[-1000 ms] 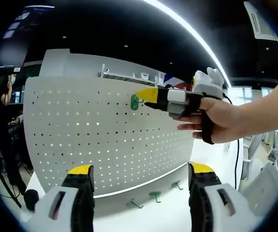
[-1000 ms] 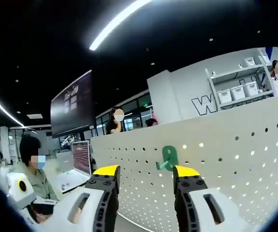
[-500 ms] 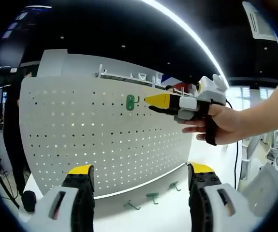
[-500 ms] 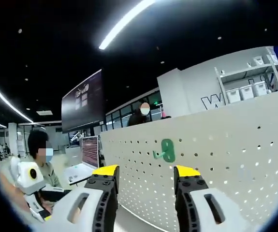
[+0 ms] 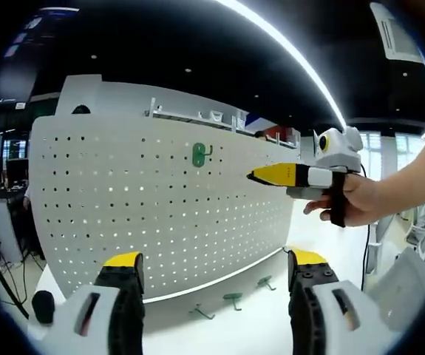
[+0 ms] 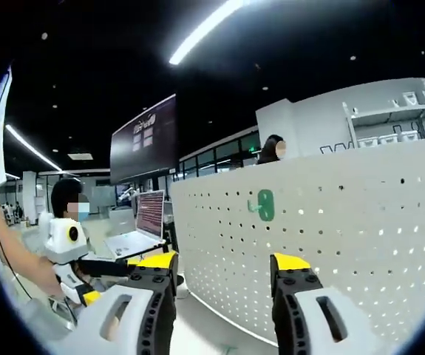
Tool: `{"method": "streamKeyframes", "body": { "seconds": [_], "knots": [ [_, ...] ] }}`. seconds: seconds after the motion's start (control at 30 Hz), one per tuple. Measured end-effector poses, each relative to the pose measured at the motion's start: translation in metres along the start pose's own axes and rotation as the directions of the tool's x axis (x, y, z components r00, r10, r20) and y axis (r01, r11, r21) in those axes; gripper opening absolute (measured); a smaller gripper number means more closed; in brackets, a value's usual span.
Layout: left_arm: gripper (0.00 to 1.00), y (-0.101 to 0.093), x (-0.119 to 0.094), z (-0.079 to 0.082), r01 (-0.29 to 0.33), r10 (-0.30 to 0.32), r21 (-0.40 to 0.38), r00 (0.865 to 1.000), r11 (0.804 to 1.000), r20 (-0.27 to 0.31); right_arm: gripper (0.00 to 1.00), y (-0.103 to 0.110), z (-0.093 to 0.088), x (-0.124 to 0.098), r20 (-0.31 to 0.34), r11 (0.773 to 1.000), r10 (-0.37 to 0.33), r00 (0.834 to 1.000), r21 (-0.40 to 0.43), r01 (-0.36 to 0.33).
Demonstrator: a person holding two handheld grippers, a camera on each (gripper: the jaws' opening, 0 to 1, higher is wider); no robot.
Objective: Insert the hook assembly into the mounting plate slot until the hook locks in place.
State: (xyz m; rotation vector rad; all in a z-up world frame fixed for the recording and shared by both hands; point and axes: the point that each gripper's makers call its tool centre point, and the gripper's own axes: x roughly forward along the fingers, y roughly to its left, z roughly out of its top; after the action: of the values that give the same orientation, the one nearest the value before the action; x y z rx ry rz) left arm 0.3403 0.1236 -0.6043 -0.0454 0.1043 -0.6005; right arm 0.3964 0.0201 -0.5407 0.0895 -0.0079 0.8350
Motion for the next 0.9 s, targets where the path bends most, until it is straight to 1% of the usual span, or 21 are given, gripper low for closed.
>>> {"method": "streamKeyframes", "body": {
  "seconds": [0.17, 0.3, 0.53, 0.9],
  "knots": [
    [0.82, -0.001, -0.002, -0.002, 0.004, -0.004, 0.005, 1.000, 1.000, -0.004, 0.50, 0.002, -0.006, -0.016, -0.005, 1.000, -0.002, 1.000, -0.004, 0.002],
    [0.82, 0.000, -0.004, -0.003, 0.003, -0.003, 0.001, 1.000, 1.000, -0.004, 0.51, 0.002, -0.015, -0.030, -0.025, 1.000, -0.007, 1.000, -0.007, 0.007],
    [0.83, -0.003, -0.004, -0.005, 0.012, -0.012, 0.005, 1.000, 1.000, -0.006, 0.55, 0.002, -0.023, -0.050, -0.042, 1.000, -0.009, 0.999, -0.002, 0.009],
    [0.84, -0.005, -0.006, -0.008, 0.024, -0.024, -0.006, 1.000, 1.000, 0.001, 0.57, -0.003, -0.043, -0.081, -0.073, 0.999, -0.051, 0.996, 0.010, 0.052]
  ]
}}
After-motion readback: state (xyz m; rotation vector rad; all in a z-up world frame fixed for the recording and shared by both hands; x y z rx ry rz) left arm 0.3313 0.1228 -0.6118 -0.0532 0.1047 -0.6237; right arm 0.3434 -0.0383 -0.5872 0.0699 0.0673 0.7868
